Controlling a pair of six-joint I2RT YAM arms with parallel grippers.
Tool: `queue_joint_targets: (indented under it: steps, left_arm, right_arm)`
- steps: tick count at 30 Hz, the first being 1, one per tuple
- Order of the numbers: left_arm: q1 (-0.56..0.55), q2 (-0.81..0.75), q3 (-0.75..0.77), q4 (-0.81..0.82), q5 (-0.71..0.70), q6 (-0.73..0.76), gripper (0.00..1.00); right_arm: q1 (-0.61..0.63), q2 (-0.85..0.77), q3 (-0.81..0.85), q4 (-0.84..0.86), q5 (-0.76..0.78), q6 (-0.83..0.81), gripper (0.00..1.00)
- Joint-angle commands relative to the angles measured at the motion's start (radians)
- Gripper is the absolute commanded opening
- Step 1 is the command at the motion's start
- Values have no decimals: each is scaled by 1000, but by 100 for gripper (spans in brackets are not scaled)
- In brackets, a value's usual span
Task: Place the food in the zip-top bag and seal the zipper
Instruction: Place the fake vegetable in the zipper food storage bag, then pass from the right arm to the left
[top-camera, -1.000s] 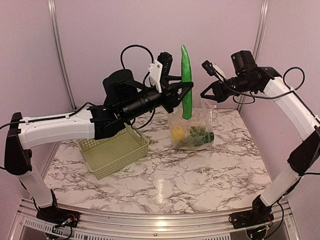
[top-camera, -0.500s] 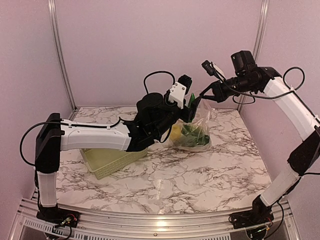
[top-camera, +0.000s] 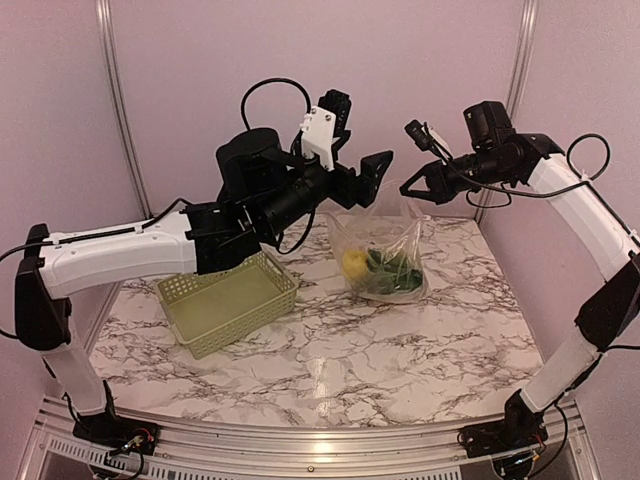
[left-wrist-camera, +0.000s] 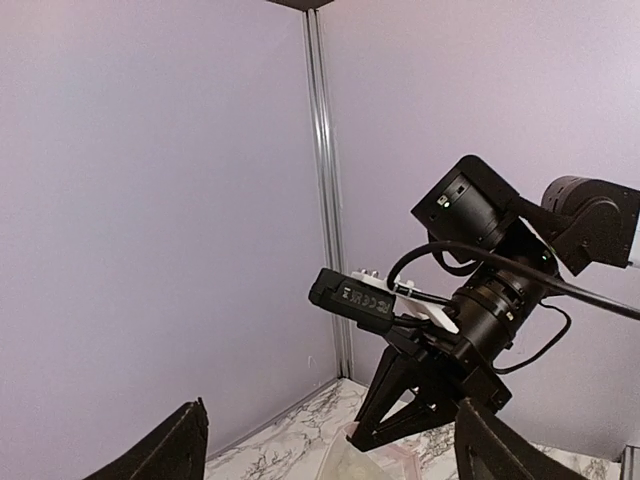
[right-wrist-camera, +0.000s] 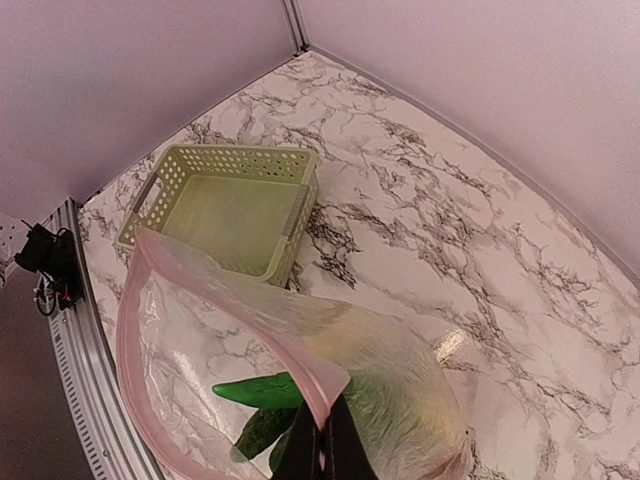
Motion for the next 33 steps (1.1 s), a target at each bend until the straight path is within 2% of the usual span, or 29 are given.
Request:
queue_joint_targets:
  steps: [1, 4, 7, 12, 16, 24, 30, 33]
  left_arm:
    - [-5, -112, -35, -328, 128, 42, 88]
    - [-4, -183, -113, -468, 135, 97, 88]
    - [-3, -265, -223, -518, 123, 111, 90]
    - [9, -348, -370, -481, 188, 91, 93]
    - [25, -300, -408, -404, 210, 93, 91]
    - [57, -159, -382, -256, 270, 106, 81]
    - [64, -83, -332, -221, 280, 168, 65]
    - [68, -69, -335, -166, 275, 178, 54]
  right_arm:
    - [-7, -13, 15, 19, -41, -12, 0]
    - [-7, -26, 7, 12, -46, -29, 0]
    - [-5, -39, -8, 3, -64, -54, 0]
    - [-3, -50, -17, -25, -110, -86, 0]
    - [5, -57, -23, -36, -123, -100, 0]
    - [21, -66, -51, -46, -122, -115, 0]
    - [25, -66, -54, -52, -122, -120, 0]
    - [27, -57, -56, -53, -122, -121, 0]
